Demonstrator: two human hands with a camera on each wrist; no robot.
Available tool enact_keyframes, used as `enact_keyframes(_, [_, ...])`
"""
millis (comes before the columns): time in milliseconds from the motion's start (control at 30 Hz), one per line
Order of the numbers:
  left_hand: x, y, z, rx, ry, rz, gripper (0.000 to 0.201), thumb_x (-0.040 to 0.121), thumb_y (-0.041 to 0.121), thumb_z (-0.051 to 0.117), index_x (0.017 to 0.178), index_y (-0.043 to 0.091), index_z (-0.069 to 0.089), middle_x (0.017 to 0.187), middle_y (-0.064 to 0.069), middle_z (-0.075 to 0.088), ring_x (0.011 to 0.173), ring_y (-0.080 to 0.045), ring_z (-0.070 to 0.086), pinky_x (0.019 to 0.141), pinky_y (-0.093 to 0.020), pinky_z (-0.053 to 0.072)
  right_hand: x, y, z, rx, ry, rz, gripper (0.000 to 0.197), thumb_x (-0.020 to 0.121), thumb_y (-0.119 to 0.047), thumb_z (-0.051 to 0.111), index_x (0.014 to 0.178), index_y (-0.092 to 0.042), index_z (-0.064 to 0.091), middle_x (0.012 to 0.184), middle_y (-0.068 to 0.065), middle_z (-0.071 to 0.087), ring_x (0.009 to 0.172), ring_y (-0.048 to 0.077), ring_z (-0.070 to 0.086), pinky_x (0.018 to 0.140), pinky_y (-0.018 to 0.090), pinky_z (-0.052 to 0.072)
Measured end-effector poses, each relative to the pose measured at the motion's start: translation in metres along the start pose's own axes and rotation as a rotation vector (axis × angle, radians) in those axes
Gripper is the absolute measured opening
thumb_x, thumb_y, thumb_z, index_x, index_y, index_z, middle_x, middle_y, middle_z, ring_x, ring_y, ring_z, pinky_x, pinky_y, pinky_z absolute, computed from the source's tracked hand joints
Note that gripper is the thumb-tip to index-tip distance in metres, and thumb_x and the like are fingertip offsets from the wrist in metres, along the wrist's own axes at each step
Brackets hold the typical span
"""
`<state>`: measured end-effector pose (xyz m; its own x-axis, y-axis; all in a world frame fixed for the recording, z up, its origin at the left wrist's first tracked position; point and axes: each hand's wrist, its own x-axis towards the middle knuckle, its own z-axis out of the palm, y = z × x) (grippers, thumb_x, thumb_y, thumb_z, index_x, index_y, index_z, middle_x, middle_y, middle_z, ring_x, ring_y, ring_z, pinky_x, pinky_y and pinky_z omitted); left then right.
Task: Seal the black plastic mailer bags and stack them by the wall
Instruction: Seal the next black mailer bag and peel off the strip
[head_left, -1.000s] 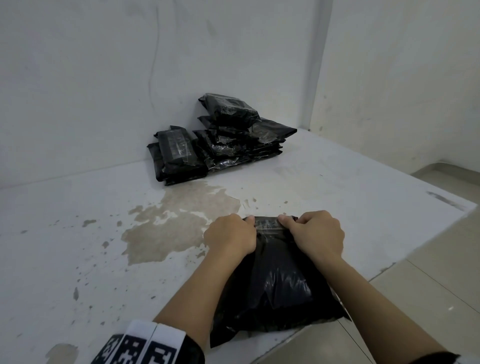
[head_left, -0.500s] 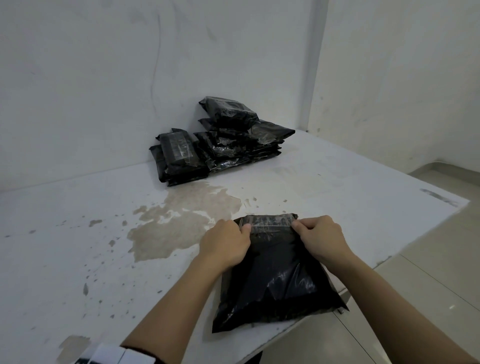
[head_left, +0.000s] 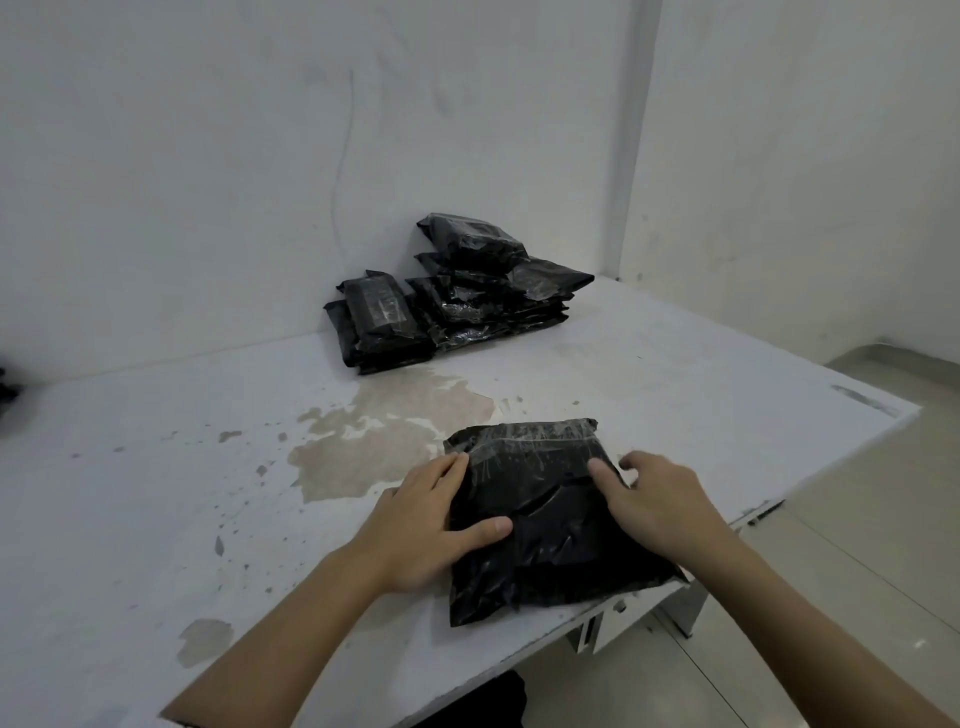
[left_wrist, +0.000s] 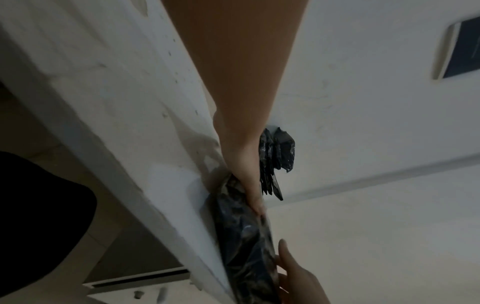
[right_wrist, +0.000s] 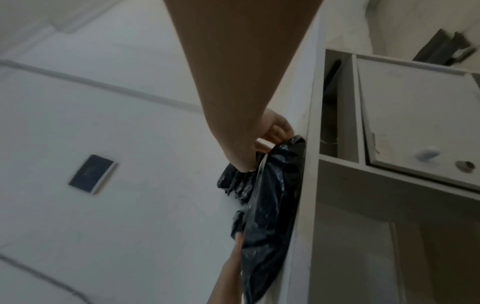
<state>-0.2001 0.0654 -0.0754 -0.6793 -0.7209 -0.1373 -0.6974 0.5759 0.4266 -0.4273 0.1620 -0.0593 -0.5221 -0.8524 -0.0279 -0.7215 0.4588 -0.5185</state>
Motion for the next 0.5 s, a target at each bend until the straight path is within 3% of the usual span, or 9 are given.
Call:
enact_keyframes(67, [-0.006, 0.005, 0.006, 0.063, 0.081, -0.03, 0.106, 0.069, 0.088, 0.01, 0.153, 0.025, -0.001, 0.16, 0.012, 0.0, 0.145, -0.007, 0.002, 0.118, -0.038, 0.013, -0.011, 0.003, 0.007, -0.063, -0.106, -0.001, 0.092, 0.072, -0.088, 0.025, 0.121, -0.015, 0.049, 0.114, 0.009, 0.057, 0.103, 0.028, 0.056, 0.087, 0.04, 0.049])
enact_keyframes(133, [-0.011, 0.009, 0.011, 0.061, 0.119, -0.055, 0.098, 0.074, 0.079, 0.014, 0.153, 0.024, -0.002, 0.16, 0.011, -0.002, 0.146, -0.007, 0.002, 0.118, -0.037, 0.014, -0.018, 0.007, 0.014, -0.036, -0.107, -0.032, 0.1, 0.059, -0.096, 0.024, 0.123, -0.022, 0.047, 0.113, 0.007, 0.054, 0.103, 0.027, 0.054, 0.088, 0.044, 0.05])
enact_keyframes(233, [-0.015, 0.006, 0.016, 0.028, 0.153, -0.059, 0.095, 0.077, 0.076, 0.014, 0.153, 0.023, -0.002, 0.16, 0.011, -0.003, 0.146, -0.005, 0.001, 0.119, -0.034, 0.013, -0.025, 0.004, 0.02, 0.123, -0.073, -0.056, 0.068, 0.073, -0.079, 0.043, 0.119, -0.028, 0.046, 0.107, 0.004, 0.053, 0.097, 0.022, 0.054, 0.084, 0.038, 0.05])
enact_keyframes(333, [-0.02, -0.003, 0.015, -0.047, 0.208, -0.046, 0.09, 0.079, 0.072, 0.017, 0.154, 0.023, 0.003, 0.16, 0.012, 0.002, 0.145, -0.004, 0.004, 0.118, -0.026, 0.011, -0.029, -0.008, 0.022, 0.234, -0.018, -0.11, 0.04, 0.087, -0.058, 0.049, 0.116, -0.031, 0.045, 0.108, 0.005, 0.05, 0.097, 0.019, 0.049, 0.079, 0.032, 0.044])
enact_keyframes(433, [-0.032, -0.023, 0.005, -0.206, 0.308, -0.044, 0.078, 0.084, 0.063, 0.019, 0.152, 0.024, 0.015, 0.158, 0.012, 0.012, 0.14, 0.003, 0.009, 0.111, -0.016, 0.008, -0.022, -0.026, 0.02, 0.311, 0.021, -0.199, 0.027, 0.091, -0.049, 0.05, 0.112, -0.033, 0.048, 0.108, 0.005, 0.052, 0.098, 0.019, 0.048, 0.08, 0.033, 0.044])
enact_keyframes(500, [-0.044, -0.046, -0.004, -0.198, 0.406, -0.078, 0.071, 0.087, 0.059, 0.02, 0.149, 0.024, 0.021, 0.155, 0.012, 0.019, 0.134, 0.006, 0.015, 0.108, -0.013, 0.009, -0.011, -0.047, 0.019, 0.409, 0.06, -0.244, 0.025, 0.092, -0.045, 0.05, 0.114, -0.032, 0.05, 0.108, 0.006, 0.052, 0.101, 0.021, 0.05, 0.083, 0.036, 0.046])
